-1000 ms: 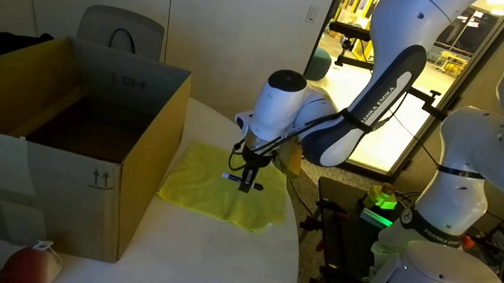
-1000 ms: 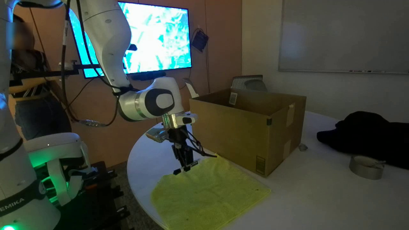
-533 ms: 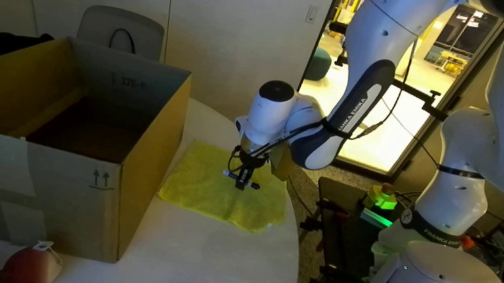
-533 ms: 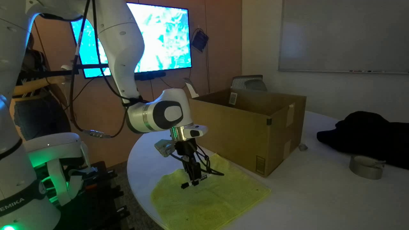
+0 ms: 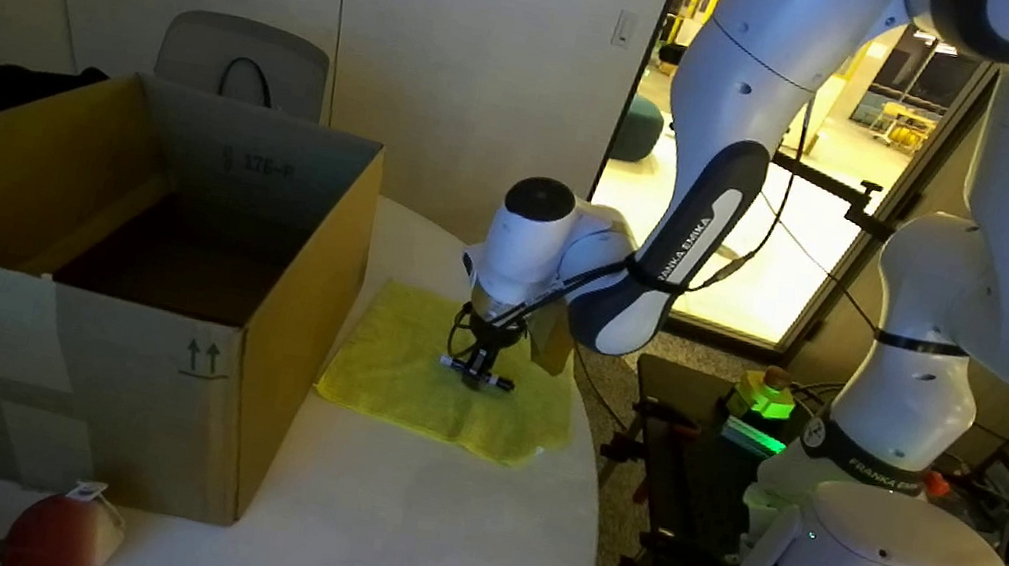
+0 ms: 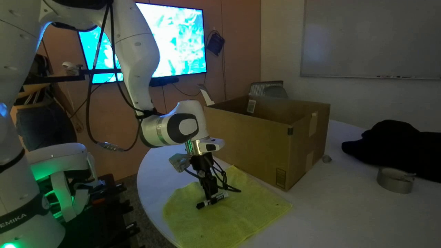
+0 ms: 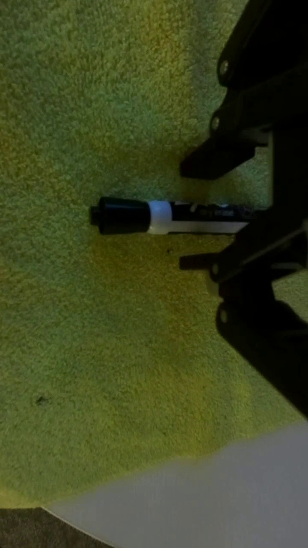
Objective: Put the marker on the towel then fold it inside.
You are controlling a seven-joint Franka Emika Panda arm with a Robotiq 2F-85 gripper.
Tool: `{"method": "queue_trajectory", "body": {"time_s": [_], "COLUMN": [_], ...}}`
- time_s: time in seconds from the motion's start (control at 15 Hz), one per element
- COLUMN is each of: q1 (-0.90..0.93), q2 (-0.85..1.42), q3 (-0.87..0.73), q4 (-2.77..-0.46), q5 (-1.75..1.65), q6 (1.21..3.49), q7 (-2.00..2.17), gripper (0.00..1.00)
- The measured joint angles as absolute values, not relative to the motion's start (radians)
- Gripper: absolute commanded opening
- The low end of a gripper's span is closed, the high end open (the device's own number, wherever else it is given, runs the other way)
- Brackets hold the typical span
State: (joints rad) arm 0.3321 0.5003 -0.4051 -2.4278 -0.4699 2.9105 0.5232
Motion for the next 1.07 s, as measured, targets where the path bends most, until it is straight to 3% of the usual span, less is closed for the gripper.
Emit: {"method": "queue_trajectory", "body": {"time_s": [0.13,0.6,0.8,1.07], "q1": [0.364,0.478,0.419,0.219], "q2": [0.497,0.399,0.361,0.368], "q3": [-0.435,-0.495,-0.386,-0.118], "q4": [-2.427,-2.485,-2.547,-2.608], "q5": [-0.468,-0.469,-0.428,-0.305], "q6": [2.917,2.977,3.044,3.114], "q7": [0.529,0.533,0.502,0.396], "gripper": [0.98,1.0,1.0,1.0]}}
